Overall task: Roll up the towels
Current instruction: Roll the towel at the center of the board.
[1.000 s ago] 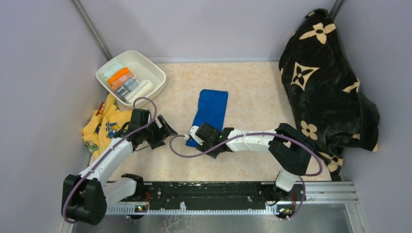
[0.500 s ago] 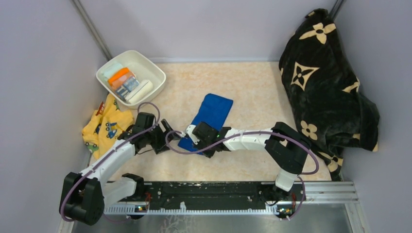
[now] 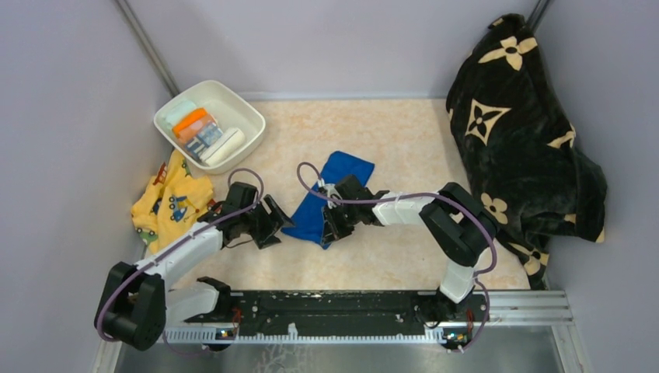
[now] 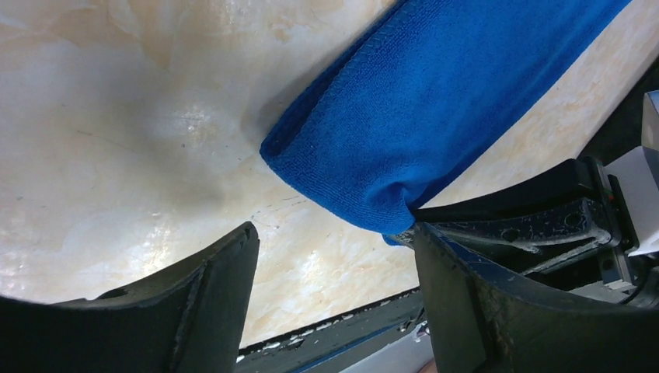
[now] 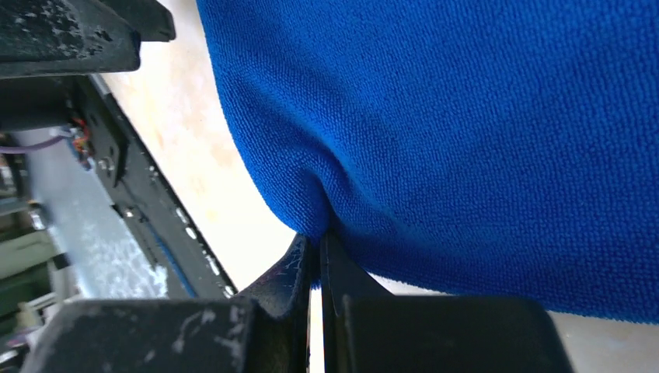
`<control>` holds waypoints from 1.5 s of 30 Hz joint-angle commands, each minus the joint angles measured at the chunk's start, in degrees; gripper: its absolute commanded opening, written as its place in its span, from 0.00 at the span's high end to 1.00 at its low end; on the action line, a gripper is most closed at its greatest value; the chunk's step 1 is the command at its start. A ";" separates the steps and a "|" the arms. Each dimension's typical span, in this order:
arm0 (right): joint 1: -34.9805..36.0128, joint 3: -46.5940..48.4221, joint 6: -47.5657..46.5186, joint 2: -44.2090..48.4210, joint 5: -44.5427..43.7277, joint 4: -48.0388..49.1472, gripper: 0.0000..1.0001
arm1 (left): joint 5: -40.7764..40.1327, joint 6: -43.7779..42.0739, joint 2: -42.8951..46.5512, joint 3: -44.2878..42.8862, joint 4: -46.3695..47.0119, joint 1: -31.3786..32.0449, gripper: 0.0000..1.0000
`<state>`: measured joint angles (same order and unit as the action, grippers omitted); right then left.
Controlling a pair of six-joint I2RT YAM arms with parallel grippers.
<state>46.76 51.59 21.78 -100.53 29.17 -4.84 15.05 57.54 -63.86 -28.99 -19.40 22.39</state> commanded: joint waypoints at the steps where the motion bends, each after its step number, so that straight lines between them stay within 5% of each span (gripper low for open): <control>1: -1.62 -1.92 8.26 -0.78 8.77 9.67 1.00 | -1.17 1.77 -2.64 0.54 3.72 1.10 0.23; 9: -1.76 -1.61 5.74 -0.38 8.07 5.10 1.00 | -3.40 -0.91 -10.44 -1.19 6.71 1.83 0.38; 18: -1.76 1.29 -1.37 -2.27 9.38 -4.54 1.00 | -9.36 -8.02 -16.18 -9.00 2.08 1.65 0.84; 21: -2.09 2.33 -1.90 -4.06 11.22 -6.51 1.00 | -9.96 -10.73 -18.32 -11.51 -0.40 1.67 0.93; 30: -5.37 6.73 -1.61 -8.68 16.34 -10.54 1.00 | -10.52 -13.89 -19.27 -12.73 -3.51 1.11 0.74; 38: -9.41 7.79 0.54 -9.37 21.25 -10.05 1.00 | -8.54 -16.64 -11.91 -12.00 -7.00 -2.01 0.35; 45: -10.47 9.27 0.35 -12.06 22.79 -10.97 1.00 | -0.34 -18.79 -3.55 -6.23 -8.80 -5.01 0.25</control>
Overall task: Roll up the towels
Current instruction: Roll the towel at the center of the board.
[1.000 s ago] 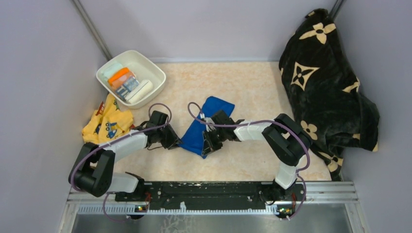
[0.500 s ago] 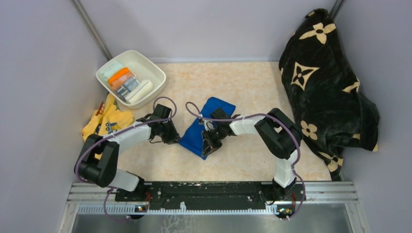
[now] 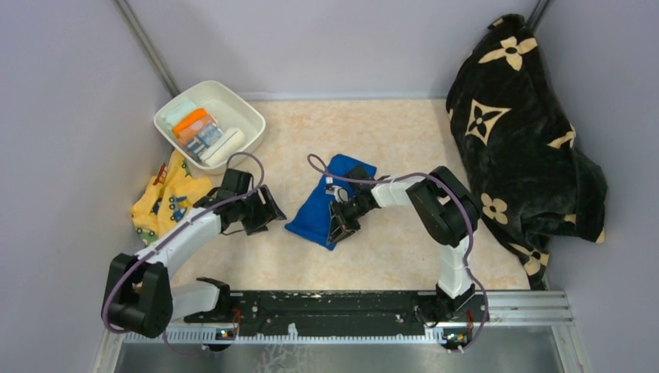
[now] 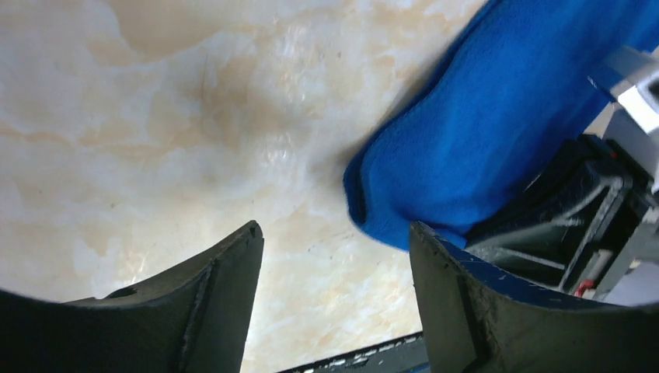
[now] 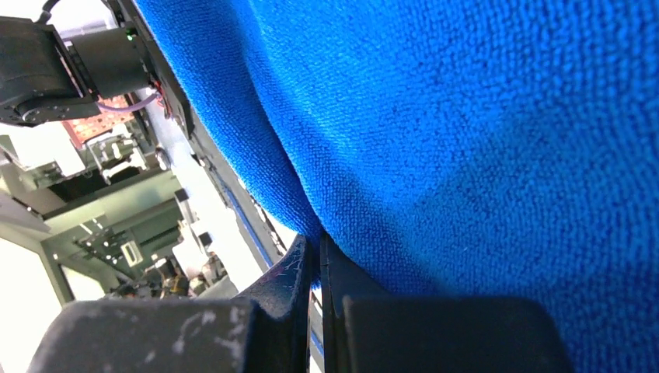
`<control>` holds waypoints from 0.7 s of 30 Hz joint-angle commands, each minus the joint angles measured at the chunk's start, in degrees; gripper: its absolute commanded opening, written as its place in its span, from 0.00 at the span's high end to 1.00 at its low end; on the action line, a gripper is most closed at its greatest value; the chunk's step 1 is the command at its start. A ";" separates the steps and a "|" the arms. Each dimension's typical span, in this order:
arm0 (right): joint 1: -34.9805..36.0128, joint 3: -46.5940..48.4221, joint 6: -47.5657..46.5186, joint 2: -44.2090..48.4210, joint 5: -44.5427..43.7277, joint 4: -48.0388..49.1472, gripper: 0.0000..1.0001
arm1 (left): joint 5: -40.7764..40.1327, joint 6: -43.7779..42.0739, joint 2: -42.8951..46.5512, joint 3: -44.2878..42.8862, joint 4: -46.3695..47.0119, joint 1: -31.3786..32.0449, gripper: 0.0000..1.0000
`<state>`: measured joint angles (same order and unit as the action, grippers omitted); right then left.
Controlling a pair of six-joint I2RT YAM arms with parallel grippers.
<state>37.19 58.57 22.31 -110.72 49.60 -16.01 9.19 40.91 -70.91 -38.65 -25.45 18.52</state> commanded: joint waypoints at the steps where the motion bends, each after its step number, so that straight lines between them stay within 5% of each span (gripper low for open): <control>1: -1.11 2.38 -0.17 -2.17 2.54 0.16 1.00 | 6.30 -2.10 4.17 4.09 -3.23 -1.30 0.25; 15: -2.21 4.60 -1.98 -4.42 2.18 -2.60 1.00 | 17.61 1.58 -0.28 7.75 8.32 -0.26 0.28; 21: -2.15 5.74 -2.59 -3.77 1.45 -3.80 1.00 | 18.08 2.32 -6.82 6.53 12.81 0.30 0.41</control>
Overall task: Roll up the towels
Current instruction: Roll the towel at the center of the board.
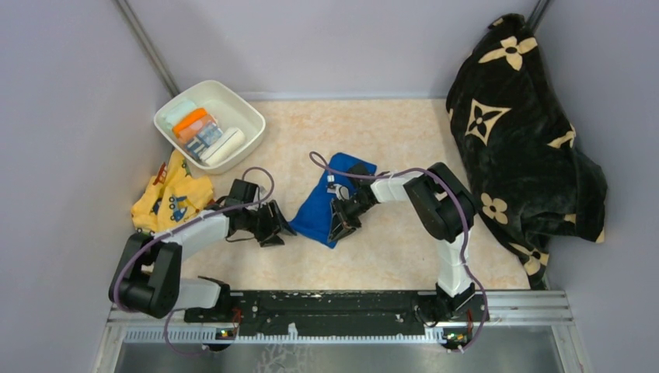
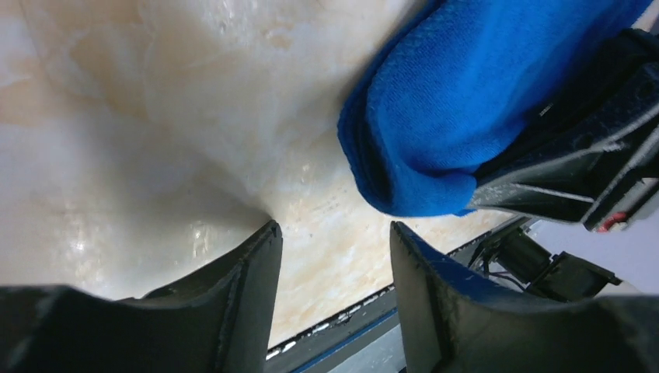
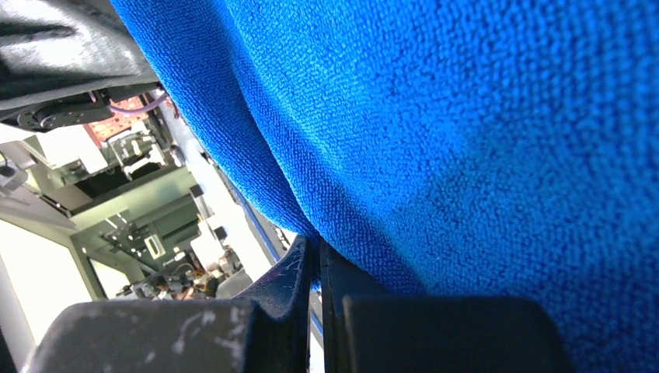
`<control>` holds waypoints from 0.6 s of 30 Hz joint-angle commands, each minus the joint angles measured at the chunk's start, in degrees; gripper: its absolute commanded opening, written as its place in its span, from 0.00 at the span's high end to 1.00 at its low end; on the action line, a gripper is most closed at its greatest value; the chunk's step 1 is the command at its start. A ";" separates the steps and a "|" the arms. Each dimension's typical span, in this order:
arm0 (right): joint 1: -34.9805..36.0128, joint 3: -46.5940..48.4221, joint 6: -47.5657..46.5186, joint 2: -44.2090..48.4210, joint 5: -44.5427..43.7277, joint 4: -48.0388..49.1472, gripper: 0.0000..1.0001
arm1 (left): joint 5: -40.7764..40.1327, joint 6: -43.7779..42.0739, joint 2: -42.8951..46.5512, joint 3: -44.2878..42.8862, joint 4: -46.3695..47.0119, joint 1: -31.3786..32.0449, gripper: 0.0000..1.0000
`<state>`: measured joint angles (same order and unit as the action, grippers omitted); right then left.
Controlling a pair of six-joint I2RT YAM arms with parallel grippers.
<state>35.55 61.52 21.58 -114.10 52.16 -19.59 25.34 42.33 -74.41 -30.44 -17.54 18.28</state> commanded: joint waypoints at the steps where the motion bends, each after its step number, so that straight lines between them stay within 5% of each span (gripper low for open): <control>1: -0.55 2.94 -1.94 -0.28 -1.14 -0.29 1.00 | 1.99 0.99 -4.27 -1.96 5.37 0.65 0.46; 10: -0.57 3.04 -2.25 1.60 -2.76 -0.84 0.97 | 0.41 1.88 -7.82 -4.91 7.60 0.88 0.49; 18: 0.18 4.91 -5.66 8.76 -11.45 -4.99 0.76 | -0.89 1.91 -12.61 -6.77 8.38 0.88 0.49</control>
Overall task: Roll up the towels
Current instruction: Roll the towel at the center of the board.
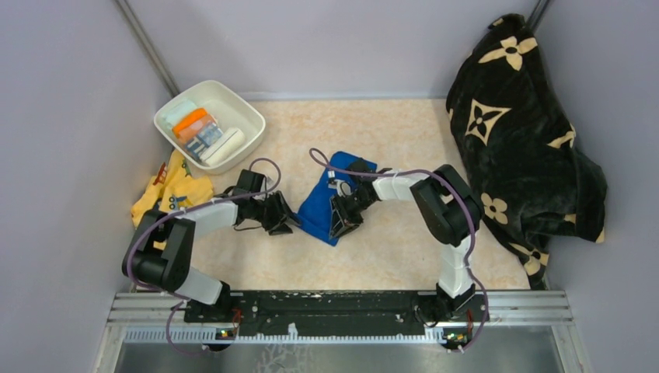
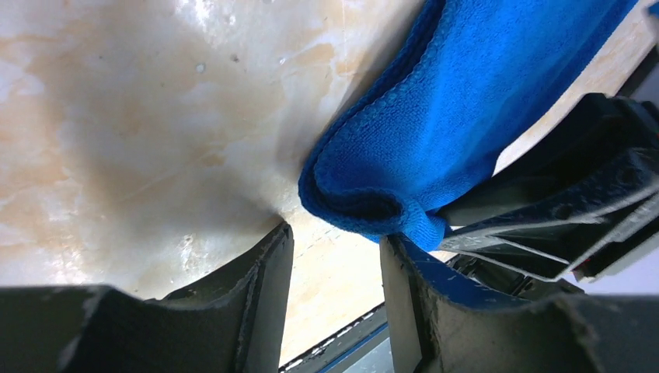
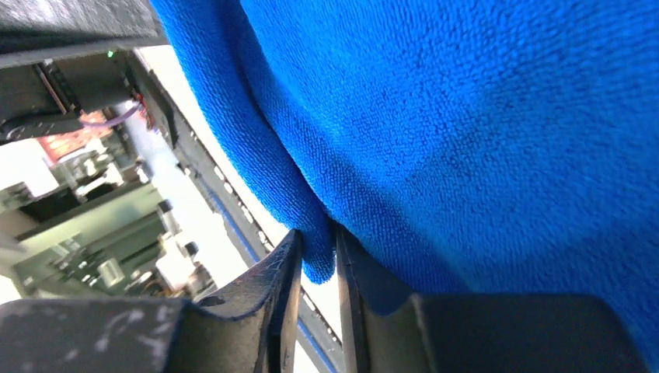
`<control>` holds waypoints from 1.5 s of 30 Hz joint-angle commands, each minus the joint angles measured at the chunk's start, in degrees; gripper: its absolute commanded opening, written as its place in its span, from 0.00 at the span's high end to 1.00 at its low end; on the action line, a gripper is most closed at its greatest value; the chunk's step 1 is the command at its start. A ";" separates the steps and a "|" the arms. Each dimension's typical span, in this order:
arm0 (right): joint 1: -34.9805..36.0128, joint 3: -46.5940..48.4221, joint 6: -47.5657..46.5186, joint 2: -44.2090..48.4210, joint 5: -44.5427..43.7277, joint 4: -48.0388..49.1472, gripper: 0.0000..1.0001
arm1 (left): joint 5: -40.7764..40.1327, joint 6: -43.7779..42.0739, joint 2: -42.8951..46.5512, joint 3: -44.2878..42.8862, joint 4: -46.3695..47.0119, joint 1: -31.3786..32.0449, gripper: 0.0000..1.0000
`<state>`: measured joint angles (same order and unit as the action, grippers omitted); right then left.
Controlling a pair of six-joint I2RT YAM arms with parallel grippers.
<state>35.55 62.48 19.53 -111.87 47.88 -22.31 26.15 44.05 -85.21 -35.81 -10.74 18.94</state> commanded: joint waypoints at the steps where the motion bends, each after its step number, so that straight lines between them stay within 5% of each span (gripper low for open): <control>1: 0.67 4.47 -4.34 7.92 -9.36 -3.26 0.73 | -1.90 0.12 -2.40 -1.51 1.48 0.22 0.49; 7: 8.73 6.64 -10.54 16.49 -28.85 -6.55 0.68 | -2.46 1.03 -4.00 -1.25 1.20 0.34 0.49; 17: 22.75 5.20 -17.73 18.86 -37.83 -0.26 0.65 | -3.78 1.59 -3.29 0.27 0.75 0.48 0.49; 45: 27.03 2.69 -23.82 7.55 -54.93 -0.12 0.59 | -4.35 1.45 -3.44 0.07 0.46 0.48 0.46</control>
<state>61.80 66.28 -3.05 -102.21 -4.40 -23.92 26.22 46.61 -87.44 -36.82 -8.84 19.05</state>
